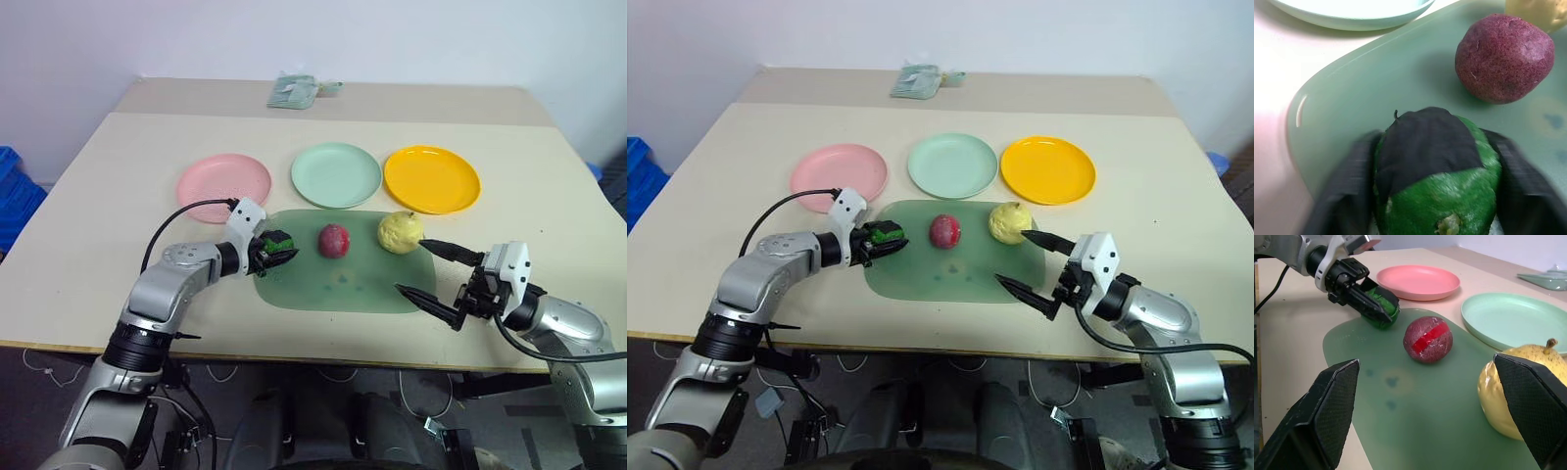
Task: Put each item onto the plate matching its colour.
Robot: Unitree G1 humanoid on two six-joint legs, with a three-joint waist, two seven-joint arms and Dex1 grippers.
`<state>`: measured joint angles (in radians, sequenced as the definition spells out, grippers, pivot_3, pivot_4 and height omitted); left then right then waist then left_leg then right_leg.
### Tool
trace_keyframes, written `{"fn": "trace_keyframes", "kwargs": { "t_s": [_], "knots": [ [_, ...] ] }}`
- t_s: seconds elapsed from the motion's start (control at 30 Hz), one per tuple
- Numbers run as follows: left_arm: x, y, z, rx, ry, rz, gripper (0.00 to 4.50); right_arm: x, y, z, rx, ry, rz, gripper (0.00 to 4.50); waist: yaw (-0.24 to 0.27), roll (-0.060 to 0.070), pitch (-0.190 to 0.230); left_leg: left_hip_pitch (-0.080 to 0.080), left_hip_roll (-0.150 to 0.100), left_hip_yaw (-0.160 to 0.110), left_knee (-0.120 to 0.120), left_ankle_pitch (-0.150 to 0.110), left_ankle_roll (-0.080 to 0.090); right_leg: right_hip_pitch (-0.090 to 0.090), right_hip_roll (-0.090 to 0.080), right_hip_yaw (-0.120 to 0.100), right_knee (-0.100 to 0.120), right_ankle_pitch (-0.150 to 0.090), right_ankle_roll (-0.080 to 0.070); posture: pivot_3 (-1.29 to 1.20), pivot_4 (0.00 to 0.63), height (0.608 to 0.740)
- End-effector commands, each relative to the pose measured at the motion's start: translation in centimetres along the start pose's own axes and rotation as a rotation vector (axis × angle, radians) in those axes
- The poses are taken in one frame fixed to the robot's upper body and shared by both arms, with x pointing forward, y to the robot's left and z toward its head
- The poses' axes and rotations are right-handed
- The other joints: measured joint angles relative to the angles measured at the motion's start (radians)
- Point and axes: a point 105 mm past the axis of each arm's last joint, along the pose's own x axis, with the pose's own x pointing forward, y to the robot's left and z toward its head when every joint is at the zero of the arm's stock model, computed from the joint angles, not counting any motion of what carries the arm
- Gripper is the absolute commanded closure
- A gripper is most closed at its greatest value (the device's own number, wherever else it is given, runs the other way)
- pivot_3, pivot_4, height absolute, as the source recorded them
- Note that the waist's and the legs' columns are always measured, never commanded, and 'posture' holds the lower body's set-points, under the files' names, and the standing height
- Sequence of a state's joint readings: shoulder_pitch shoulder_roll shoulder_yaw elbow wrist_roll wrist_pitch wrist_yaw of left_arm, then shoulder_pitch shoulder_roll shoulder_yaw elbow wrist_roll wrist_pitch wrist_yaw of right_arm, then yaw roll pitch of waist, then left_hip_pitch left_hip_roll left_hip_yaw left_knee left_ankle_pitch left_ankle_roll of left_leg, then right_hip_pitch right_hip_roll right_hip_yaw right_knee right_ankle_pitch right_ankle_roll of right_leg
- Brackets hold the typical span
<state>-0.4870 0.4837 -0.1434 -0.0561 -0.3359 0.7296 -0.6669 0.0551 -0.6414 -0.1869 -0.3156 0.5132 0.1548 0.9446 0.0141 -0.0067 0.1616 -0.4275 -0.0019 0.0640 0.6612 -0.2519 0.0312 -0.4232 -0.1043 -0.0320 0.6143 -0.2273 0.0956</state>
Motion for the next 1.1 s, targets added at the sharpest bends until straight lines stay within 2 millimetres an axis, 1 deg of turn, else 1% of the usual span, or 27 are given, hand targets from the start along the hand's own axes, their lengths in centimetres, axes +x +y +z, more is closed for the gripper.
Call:
{"fn": "trace_keyframes", "kwargs": {
  "t_s": [0.03,0.2,0.3,0.4,0.47,0.53,0.6,0.67,0.73,0.83,0.9,0.93,1.03,1.1],
  "knots": [
    [0.2,0.7,2.6,0.036,-0.068,0.039,2.41,-0.6,-0.3,0.9,-0.059,-0.021,-0.029,0.0,0.002,0.0,0.0,0.0,0.0,0.0,0.0,0.0,0.0,0.0,0.0,0.0,0.0,0.0,0.0,0.0,0.15,0.74],
    [0.7,2.2,6.3,0.042,-0.141,0.094,2.41,-0.8,-0.3,0.9,-0.066,-0.023,-0.054,0.0,0.0,-0.001,0.0,0.0,0.0,0.0,0.0,0.0,0.0,0.0,0.0,0.0,0.0,0.0,0.0,0.0,0.15,0.74],
    [1.3,3.7,9.3,0.033,-0.195,0.147,2.41,-0.8,-0.4,1.0,-0.074,-0.027,-0.076,0.0,0.001,-0.001,0.001,0.0,0.0,0.0,0.0,0.0,0.0,0.0,0.001,0.0,0.0,0.0,0.0,0.0,0.15,0.74],
    [2.6,5.5,11.2,0.011,-0.214,0.222,2.41,-0.8,-0.8,1.2,-0.08,-0.032,-0.106,0.0,0.003,-0.002,0.001,0.0,-0.001,0.0,0.001,0.0,0.0,0.0,0.002,-0.001,0.0,0.0,0.001,0.0,0.15,0.74],
    [4.0,6.4,12.1,-0.006,-0.217,0.262,2.41,-0.6,-1.3,1.3,-0.087,-0.038,-0.131,0.0,0.002,-0.003,0.002,-0.001,-0.001,0.0,0.002,0.0,0.001,0.001,0.003,-0.002,0.0,0.0,0.001,0.0,0.15,0.74],
    [5.4,6.8,12.5,-0.006,-0.212,0.291,2.41,-0.4,-2.1,1.5,-0.105,-0.043,-0.171,0.0,0.002,-0.005,0.003,-0.001,-0.001,0.0,0.003,0.0,0.002,0.001,0.005,-0.003,0.0,0.001,0.003,0.0,0.15,0.74],
    [6.7,6.7,12.9,-0.008,-0.217,0.297,2.41,-0.1,-3.2,1.7,-0.128,-0.049,-0.226,0.0,0.002,-0.007,0.004,-0.001,-0.001,0.001,0.004,0.0,0.002,0.002,0.006,-0.003,0.0,0.002,0.005,0.0,0.15,0.74],
    [7.4,6.5,13.0,-0.016,-0.221,0.292,2.41,0.1,-3.7,1.8,-0.143,-0.053,-0.254,0.0,0.001,-0.01,0.006,-0.001,-0.001,0.001,0.004,0.0,0.002,0.001,0.006,-0.003,0.0,0.003,0.006,0.0,0.15,0.74],
    [7.6,6.6,13.0,-0.016,-0.223,0.291,2.41,0.1,-3.8,1.8,-0.148,-0.054,-0.26,0.0,-0.001,-0.011,0.007,-0.002,-0.001,0.002,0.004,-0.001,0.003,0.001,0.006,-0.003,0.0,0.003,0.007,0.0,0.15,0.74],
    [9.8,5.1,12.3,-0.025,-0.197,0.303,2.41,0.6,-4.5,2.8,-0.166,-0.075,-0.301,0.0,0.0,-0.012,0.009,-0.002,-0.001,0.002,0.003,-0.001,0.003,0.0,0.007,-0.003,0.001,0.004,0.008,0.0,0.15,0.74],
    [10.3,4.7,12.1,-0.024,-0.191,0.305,1.68,0.7,-4.4,3.0,-0.171,-0.081,-0.309,0.0,0.005,-0.012,0.009,-0.003,-0.001,0.002,0.004,-0.001,0.003,0.0,0.007,-0.003,0.001,0.005,0.01,0.0,0.15,0.74],
    [10.5,4.6,12.0,-0.02,-0.189,0.304,1.42,0.7,-4.3,3.1,-0.172,-0.082,-0.312,0.0,0.005,-0.013,0.009,-0.003,-0.001,0.002,0.004,-0.001,0.003,0.0,0.007,-0.003,0.0,0.005,0.011,0.0,0.15,0.74],
    [10.6,4.3,12.3,-0.015,-0.206,0.298,0.03,0.8,-4.2,3.2,-0.17,-0.084,-0.319,0.0,0.0,-0.013,0.009,-0.004,-0.001,0.003,0.006,-0.002,0.004,0.0,0.006,-0.003,0.0,0.006,0.012,0.0,0.15,0.74],
    [10.5,4.2,12.8,-0.018,-0.237,0.286,0.03,0.8,-4.0,3.2,-0.167,-0.083,-0.319,0.0,-0.001,-0.013,0.009,-0.004,-0.001,0.003,0.005,-0.002,0.004,0.0,0.006,-0.003,0.0,0.006,0.012,0.0,0.15,0.74]
  ]
}}
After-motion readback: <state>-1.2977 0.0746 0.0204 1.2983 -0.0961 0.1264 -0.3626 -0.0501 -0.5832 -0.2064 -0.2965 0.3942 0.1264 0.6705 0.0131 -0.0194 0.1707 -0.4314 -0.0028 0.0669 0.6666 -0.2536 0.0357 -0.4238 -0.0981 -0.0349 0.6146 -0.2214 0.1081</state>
